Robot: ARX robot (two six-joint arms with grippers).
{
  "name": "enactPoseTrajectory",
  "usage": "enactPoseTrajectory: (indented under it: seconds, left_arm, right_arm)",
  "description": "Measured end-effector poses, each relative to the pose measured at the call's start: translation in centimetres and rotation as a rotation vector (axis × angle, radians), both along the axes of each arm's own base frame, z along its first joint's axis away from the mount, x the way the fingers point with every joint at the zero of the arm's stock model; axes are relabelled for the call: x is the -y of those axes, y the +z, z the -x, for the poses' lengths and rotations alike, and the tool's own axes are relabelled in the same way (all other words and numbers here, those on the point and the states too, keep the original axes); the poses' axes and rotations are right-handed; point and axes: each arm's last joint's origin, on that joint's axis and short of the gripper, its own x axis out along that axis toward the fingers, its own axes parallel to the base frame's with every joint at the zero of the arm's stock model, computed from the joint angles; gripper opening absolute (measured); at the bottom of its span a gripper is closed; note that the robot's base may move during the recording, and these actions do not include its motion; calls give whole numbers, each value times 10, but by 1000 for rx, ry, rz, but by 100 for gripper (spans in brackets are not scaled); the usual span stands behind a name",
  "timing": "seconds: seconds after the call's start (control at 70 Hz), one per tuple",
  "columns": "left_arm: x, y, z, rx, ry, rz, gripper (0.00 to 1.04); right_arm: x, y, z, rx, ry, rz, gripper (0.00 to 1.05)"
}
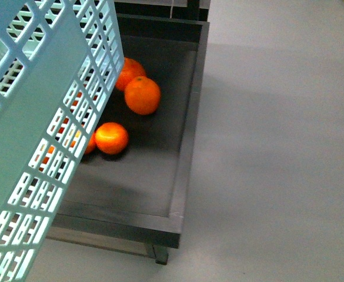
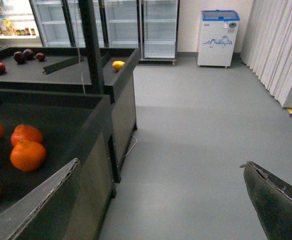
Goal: Pick lemon and mango into basket
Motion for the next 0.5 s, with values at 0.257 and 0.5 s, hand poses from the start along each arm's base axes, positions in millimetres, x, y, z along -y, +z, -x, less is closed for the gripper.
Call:
enactPoseTrajectory:
  seconds: [0.257, 0.5]
  left_arm:
    - [0, 0, 0, 0, 0, 0, 14]
    - [0, 0, 0, 0, 0, 0, 14]
  right_arm:
    - [0, 0, 0, -1, 1, 0, 96]
    - [0, 0, 0, 0, 2, 1, 96]
